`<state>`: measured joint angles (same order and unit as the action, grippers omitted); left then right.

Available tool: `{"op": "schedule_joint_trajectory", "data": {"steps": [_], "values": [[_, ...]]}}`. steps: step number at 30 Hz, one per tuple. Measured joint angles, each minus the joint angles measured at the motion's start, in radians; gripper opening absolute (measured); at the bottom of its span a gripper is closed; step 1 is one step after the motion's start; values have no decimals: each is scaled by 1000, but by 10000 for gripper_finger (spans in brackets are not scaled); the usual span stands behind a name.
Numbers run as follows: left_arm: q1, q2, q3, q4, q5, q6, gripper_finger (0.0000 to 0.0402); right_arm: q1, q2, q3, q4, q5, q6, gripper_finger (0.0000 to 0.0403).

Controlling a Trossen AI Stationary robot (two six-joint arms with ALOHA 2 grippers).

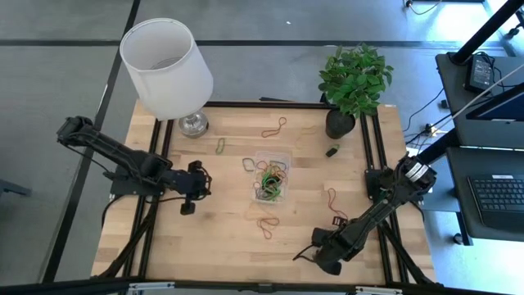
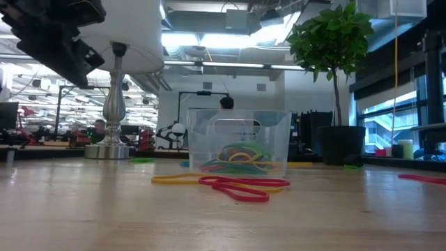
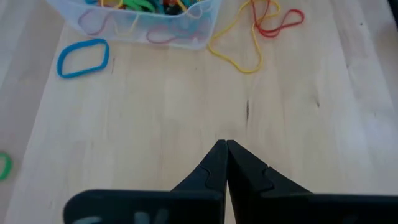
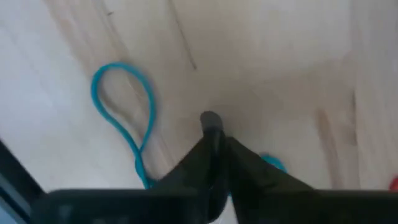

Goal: Pick and place rubber bands into bin
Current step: Put the bottom black rubber band into the bin

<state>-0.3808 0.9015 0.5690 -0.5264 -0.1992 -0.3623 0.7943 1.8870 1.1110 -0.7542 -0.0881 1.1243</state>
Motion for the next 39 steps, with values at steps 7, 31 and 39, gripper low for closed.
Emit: {"op": "schedule_joint_trajectory", "data": {"steps": [7,31,39], "values": [[48,-68,-73,53,70,59,3,-16,-44,110,-148,15,69,17],[324,-86,-201,240,246,154,3,-489,-113,587,-470,323,-659,2],[371,-85,-201,254,236,184,3,-726,-56,590,-169,222,-905,2]]}}
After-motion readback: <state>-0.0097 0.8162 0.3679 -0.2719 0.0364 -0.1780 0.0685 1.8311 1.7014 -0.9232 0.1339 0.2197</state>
